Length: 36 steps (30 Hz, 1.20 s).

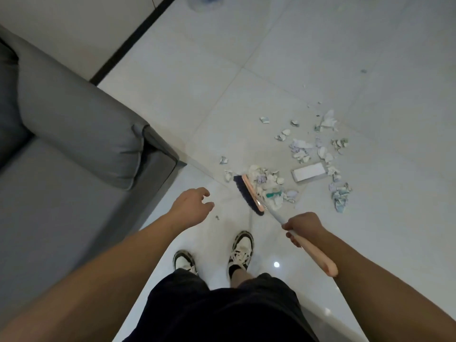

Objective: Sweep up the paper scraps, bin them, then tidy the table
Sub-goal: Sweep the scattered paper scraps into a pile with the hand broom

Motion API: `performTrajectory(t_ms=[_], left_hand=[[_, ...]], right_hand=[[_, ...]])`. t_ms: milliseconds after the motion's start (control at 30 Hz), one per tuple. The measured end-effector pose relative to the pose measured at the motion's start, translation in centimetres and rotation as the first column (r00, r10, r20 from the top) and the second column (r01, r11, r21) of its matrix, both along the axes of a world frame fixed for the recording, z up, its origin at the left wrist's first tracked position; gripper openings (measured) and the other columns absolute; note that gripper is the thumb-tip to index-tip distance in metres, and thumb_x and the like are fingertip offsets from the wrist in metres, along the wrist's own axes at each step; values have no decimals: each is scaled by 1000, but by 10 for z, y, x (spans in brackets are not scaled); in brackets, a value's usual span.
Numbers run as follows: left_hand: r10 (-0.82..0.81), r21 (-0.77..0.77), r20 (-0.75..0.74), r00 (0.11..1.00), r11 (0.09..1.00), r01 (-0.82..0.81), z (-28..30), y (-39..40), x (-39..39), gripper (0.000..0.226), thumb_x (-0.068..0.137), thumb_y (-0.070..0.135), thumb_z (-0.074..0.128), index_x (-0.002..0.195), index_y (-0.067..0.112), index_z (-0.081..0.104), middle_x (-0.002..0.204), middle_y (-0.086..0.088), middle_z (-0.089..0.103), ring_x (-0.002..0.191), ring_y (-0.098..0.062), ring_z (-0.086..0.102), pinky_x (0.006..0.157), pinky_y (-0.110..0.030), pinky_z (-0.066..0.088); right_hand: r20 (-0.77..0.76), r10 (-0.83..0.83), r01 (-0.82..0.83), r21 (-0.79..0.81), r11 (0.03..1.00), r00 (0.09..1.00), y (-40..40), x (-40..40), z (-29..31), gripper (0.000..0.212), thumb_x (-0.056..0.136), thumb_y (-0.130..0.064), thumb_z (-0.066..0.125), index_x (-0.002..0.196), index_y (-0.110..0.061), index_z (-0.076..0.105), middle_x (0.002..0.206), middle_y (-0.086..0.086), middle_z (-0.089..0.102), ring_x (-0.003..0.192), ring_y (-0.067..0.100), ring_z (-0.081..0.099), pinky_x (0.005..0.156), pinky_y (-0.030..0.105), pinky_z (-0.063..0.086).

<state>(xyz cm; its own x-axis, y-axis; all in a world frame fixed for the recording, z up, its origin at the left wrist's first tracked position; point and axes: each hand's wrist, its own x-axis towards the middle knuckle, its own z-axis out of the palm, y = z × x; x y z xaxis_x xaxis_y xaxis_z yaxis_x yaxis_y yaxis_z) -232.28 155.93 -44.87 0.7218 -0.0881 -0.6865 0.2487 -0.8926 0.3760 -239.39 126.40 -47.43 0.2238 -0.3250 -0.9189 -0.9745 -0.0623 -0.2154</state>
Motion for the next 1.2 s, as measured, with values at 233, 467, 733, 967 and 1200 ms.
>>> performTrajectory(t_ms=[233, 467, 733, 967, 1200], left_hand=[[-53, -6, 26, 998, 999, 53, 8, -19, 29, 42, 92, 40, 56, 130, 23, 54, 130, -2, 55, 101, -22, 61, 90, -37, 50], [-100, -60, 51, 994, 993, 103, 8, -16, 81, 43, 91, 38, 57, 130, 21, 54, 127, -2, 55, 98, -20, 59, 83, -33, 50], [-205, -37, 54, 977, 978, 207, -6, 26, 164, 40, 90, 34, 58, 128, 22, 57, 125, -3, 59, 107, -20, 56, 89, -31, 47], [-327, -9, 22, 945, 945, 328, -18, 46, 229, 43, 92, 35, 56, 132, 18, 54, 128, -7, 58, 113, -22, 56, 88, -28, 43], [-407, -60, 56, 912, 910, 410, -9, 11, 271, 43, 93, 35, 55, 133, 19, 52, 128, -5, 57, 112, -20, 55, 86, -24, 38]], right_hand=[[180, -39, 42, -10, 999, 983, 21, 11, 13, 11, 81, 6, 60, 73, -2, 58, 61, 19, 56, 37, 22, 52, 41, 28, 49], [177, -152, 121, 175, 977, 972, 69, 60, 30, 13, 82, 3, 66, 79, -6, 56, 61, 18, 52, 34, 19, 47, 39, 23, 41], [-48, -271, 273, 284, 919, 961, 128, 141, 9, 11, 90, -7, 66, 91, 4, 61, 59, 14, 56, 33, 15, 45, 33, 17, 36], [13, -356, 355, 29, 934, 935, 96, 159, -9, 17, 84, 4, 67, 77, 1, 52, 54, 15, 54, 32, 20, 47, 37, 21, 40], [171, -357, 369, -45, 928, 918, 86, 183, 14, 8, 85, 4, 61, 84, 0, 54, 60, 16, 53, 29, 18, 47, 37, 25, 44]])
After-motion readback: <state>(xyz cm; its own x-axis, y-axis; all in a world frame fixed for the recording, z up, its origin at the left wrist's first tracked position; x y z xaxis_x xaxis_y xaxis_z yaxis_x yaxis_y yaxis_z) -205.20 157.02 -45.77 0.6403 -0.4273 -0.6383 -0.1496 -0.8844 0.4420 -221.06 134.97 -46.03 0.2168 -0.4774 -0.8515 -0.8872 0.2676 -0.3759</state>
